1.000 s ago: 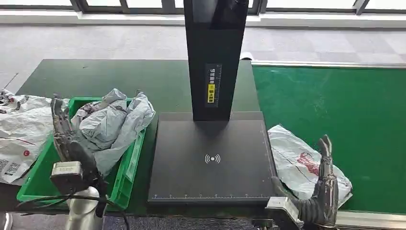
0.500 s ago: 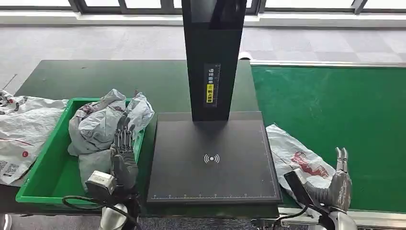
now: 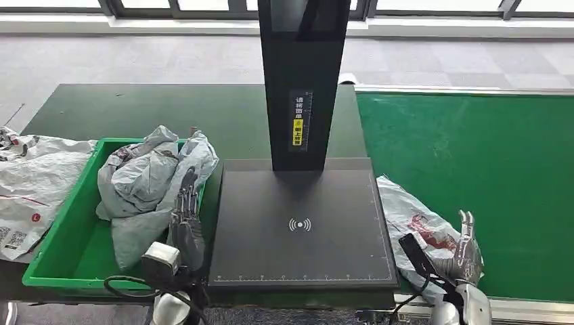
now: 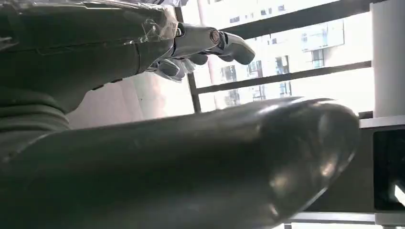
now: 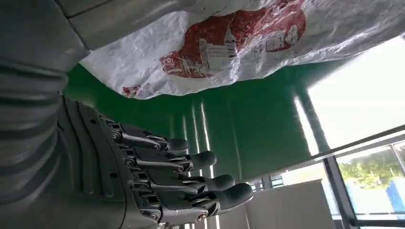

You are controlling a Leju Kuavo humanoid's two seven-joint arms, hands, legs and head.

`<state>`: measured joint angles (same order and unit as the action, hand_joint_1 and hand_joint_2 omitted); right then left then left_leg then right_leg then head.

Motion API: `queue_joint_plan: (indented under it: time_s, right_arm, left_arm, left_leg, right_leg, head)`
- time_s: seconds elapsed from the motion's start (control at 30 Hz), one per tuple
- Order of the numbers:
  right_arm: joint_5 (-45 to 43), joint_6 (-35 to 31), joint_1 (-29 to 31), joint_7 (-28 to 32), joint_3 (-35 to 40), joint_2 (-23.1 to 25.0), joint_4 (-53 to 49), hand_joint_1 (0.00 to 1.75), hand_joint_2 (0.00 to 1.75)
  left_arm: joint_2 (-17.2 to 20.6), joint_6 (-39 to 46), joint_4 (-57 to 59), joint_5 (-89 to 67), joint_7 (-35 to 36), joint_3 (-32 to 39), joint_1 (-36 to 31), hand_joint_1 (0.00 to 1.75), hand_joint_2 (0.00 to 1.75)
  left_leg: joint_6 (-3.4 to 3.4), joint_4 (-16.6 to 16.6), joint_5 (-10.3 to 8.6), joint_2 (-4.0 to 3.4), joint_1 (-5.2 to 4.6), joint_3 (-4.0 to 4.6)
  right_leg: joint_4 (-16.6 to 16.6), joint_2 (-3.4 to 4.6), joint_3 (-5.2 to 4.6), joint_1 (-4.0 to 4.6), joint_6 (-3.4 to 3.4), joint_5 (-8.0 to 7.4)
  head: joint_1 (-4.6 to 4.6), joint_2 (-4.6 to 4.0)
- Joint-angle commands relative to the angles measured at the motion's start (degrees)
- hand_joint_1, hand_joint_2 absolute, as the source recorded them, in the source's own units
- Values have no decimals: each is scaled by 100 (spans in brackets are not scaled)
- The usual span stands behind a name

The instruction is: Moved the parcel from conveyor to table for the left to box.

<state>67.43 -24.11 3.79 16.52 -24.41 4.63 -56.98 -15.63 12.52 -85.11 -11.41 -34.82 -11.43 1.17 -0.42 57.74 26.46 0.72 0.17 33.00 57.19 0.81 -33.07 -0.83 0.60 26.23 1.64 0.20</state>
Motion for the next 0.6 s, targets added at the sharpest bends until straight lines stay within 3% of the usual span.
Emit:
queue_joint_plan:
  time_s: [0.03,0.2,0.33,0.37,0.43,0.47,0.6]
  right_arm:
    - [100,77,467,-188,-83,-271,1133,0,175]
    - [104,-31,1108,5,60,-411,2336,0,175]
    - [242,284,1354,-390,255,-452,2954,0,175]
    - [265,487,1346,-803,227,-477,3069,0,175]
    - [312,536,1232,-945,254,-518,3015,0,175]
    - [444,772,1065,-1525,251,-596,2966,0,175]
    - [552,1025,609,-1617,230,-646,2442,0,175]
  left_arm:
    - [53,3,468,-83,55,-86,-151,0,0]
    - [36,60,671,-127,31,-78,-320,0,0]
    - [47,100,709,-167,30,-71,-359,0,0]
    - [57,99,723,-191,43,-79,-371,0,0]
    - [58,99,743,-193,52,-77,-371,0,0]
    - [72,1,769,-201,122,-109,-358,0,0]
    - [53,-88,776,-208,164,-65,-369,0,0]
  left_leg:
    - [0,-7,0,-5,0,-5]
    - [2,-13,-5,-22,1,-6]
    - [0,-15,-7,-25,3,-6]
    - [1,-11,-7,-17,3,-5]
    - [3,-10,-7,-4,2,-6]
    - [3,-15,-10,0,3,-7]
    - [4,-5,-6,16,1,-5]
  right_leg:
    - [-8,-4,6,2,-2,-1]
    - [-18,9,5,3,-2,-13]
    - [-19,9,4,5,0,-18]
    - [-14,5,4,4,1,-14]
    - [-12,-6,10,3,3,-9]
    - [-19,-14,13,5,2,-10]
    - [-8,-20,11,1,7,-3]
  head:
    - [0,0]
    - [0,0]
    - [0,0]
    - [0,0]
    - [0,0]
    - [0,0]
    - [0,0]
